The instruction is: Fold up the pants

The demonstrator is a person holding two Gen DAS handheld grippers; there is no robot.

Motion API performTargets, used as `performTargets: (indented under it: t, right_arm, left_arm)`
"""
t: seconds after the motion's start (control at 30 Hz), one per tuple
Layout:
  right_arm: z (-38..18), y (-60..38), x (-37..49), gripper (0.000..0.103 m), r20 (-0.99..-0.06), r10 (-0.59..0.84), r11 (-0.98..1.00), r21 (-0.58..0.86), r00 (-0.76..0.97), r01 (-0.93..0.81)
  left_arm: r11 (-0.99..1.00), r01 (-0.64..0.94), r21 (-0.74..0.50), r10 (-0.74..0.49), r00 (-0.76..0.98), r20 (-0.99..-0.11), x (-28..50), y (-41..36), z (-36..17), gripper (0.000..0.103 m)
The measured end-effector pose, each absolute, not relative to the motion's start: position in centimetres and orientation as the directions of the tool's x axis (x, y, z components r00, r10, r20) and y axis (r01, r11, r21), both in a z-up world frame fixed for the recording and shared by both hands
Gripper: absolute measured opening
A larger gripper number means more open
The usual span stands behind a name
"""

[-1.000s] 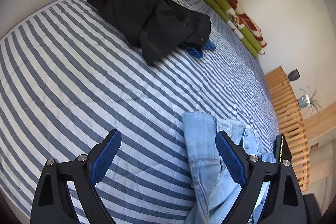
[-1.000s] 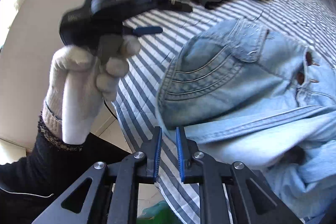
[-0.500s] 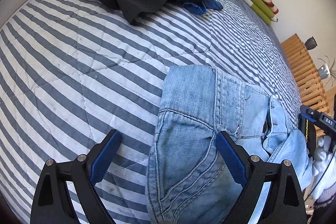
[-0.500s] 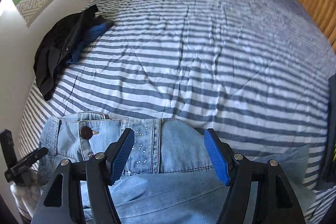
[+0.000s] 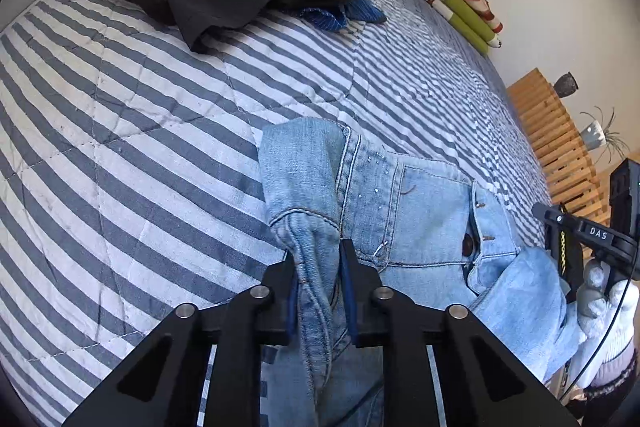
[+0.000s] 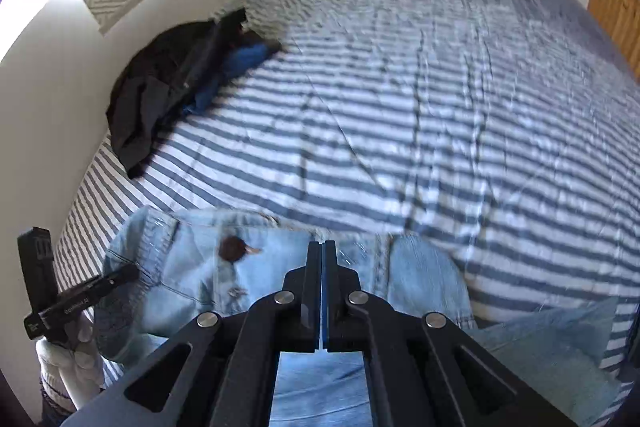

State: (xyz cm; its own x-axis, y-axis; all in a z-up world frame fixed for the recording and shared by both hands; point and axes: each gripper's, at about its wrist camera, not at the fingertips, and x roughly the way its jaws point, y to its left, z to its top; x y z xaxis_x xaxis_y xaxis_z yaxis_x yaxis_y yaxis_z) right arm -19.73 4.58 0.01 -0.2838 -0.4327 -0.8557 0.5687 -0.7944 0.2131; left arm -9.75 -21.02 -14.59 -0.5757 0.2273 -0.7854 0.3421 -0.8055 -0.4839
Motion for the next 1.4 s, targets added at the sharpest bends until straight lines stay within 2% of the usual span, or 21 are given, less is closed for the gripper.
performTargets:
  t: [0.13, 0.17, 0.2, 0.23, 0.27, 0.37, 0.5, 0.63, 0.67, 0.73, 0.77, 0.8, 0.83, 0.87, 0.93, 1.0, 1.03, 1.13, 1.23, 1.4]
  right_arm:
    - [4.3, 2.4, -19.5, 0.0, -0.824, -0.439, -0.792, 0.167, -0.359, 0.587]
    - [4.3, 2.3, -19.9, 0.006, -0.838, -0.422, -0.798, 0.164, -0.345, 0.58]
    - [3.9, 2.3, -20.3, 0.026, -0.859, -0.403, -0.802, 0.164, -0.317, 0.575]
    - [3.1, 2.5, -20.8, 0.042, -0.879, -0.378, -0.811, 0.163, -0.291, 0.563]
    - [2.2, 3.1, -21.1, 0.064, -0.892, -0.353, -0.824, 0.154, -0.281, 0.545]
    - [-0.7, 5.6, -22.4, 0.065, -0.916, -0.278, -0.872, 0.115, -0.288, 0.475]
    - [-5.1, 9.6, -24.8, 0.065, -0.956, -0.217, -0.922, 0.133, -0.2, 0.363]
    - [-8.5, 12.0, -25.4, 0.066, -0.931, -0.363, -0.899, 0.336, -0.048, 0.28]
    - [-8.9, 11.8, -25.0, 0.065, -0.931, -0.363, -0.895, 0.335, -0.043, 0.294]
    - [-9.2, 10.6, -23.8, 0.053, -0.939, -0.338, -0.885, 0.295, -0.06, 0.359]
    - [-9.1, 9.9, -23.2, 0.037, -0.946, -0.317, -0.881, 0.266, -0.071, 0.392]
    - [-8.9, 9.2, -22.6, 0.024, -0.955, -0.278, -0.882, 0.211, -0.103, 0.421]
    - [-8.5, 8.7, -22.1, 0.022, -0.96, -0.247, -0.881, 0.164, -0.135, 0.444]
    - [-8.0, 8.2, -21.7, 0.016, -0.958, -0.233, -0.88, 0.135, -0.166, 0.456]
    - [-6.2, 7.6, -21.1, 0.012, -0.944, -0.227, -0.878, 0.091, -0.241, 0.469]
    - [-3.7, 7.2, -20.8, 0.01, -0.917, -0.23, -0.883, 0.056, -0.325, 0.466]
    - [-2.3, 7.0, -20.7, 0.01, -0.902, -0.242, -0.885, 0.054, -0.357, 0.462]
    - [1.7, 5.2, -20.3, 0.008, -0.858, -0.29, -0.876, 0.06, -0.424, 0.478]
    - [5.1, 1.5, -19.3, 0.007, -0.817, -0.319, -0.851, 0.024, -0.481, 0.524]
    - [9.8, -7.3, -17.3, 0.007, -0.743, -0.401, -0.784, -0.024, -0.536, 0.62]
  left_arm:
    - [-0.799, 0.31, -0.515, 0.235, -0.627, -0.743, -8.2, -22.3, -12.5, 0.012]
    - [-0.8, 0.315, -0.511, 0.227, -0.629, -0.743, -7.9, -22.6, -12.3, 0.009]
    - [-0.798, 0.313, -0.515, 0.232, -0.628, -0.743, -7.8, -22.8, -12.3, 0.008]
    - [-0.793, 0.312, -0.524, 0.241, -0.629, -0.739, -7.7, -23.0, -12.3, 0.008]
    - [-0.787, 0.313, -0.531, 0.246, -0.631, -0.736, -7.7, -23.1, -12.3, 0.008]
    - [-0.804, 0.292, -0.518, 0.244, -0.632, -0.735, -7.5, -23.0, -11.8, 0.008]
    - [-0.822, 0.291, -0.489, 0.227, -0.621, -0.75, -7.5, -22.7, -12.1, 0.008]
    - [-0.825, 0.304, -0.476, 0.213, -0.612, -0.762, -8.1, -22.6, -12.6, 0.008]
    - [-0.826, 0.308, -0.472, 0.211, -0.607, -0.766, -8.3, -22.5, -12.9, 0.008]
    - [-0.821, 0.317, -0.475, 0.222, -0.59, -0.776, -8.7, -22.4, -13.5, 0.009]
    - [-0.813, 0.328, -0.48, 0.232, -0.575, -0.785, -8.9, -22.4, -14.0, 0.016]
    - [-0.805, 0.343, -0.484, 0.243, -0.553, -0.797, -9.1, -22.2, -14.5, 0.044]
    - [-0.797, 0.354, -0.489, 0.255, -0.537, -0.804, -9.4, -22.1, -15.1, 0.06]
    - [-0.794, 0.352, -0.495, 0.26, -0.54, -0.801, -9.6, -21.9, -15.5, 0.066]
    - [-0.823, 0.334, -0.46, 0.237, -0.534, -0.812, -10.1, -20.9, -15.7, 0.038]
    - [-0.846, 0.331, -0.418, 0.19, -0.545, -0.816, -9.9, -20.3, -15.4, 0.015]
    - [-0.841, 0.339, -0.422, 0.183, -0.555, -0.811, -9.6, -20.4, -15.1, 0.008]
    - [-0.802, 0.328, -0.499, 0.223, -0.61, -0.761, -8.3, -21.5, -13.7, 0.006]
    - [-0.798, 0.302, -0.522, 0.217, -0.664, -0.715, -6.2, -22.4, -11.5, 0.006]
    - [-0.828, 0.308, -0.468, 0.09, -0.751, -0.654, -1.7, -24.7, -7.7, 0.006]
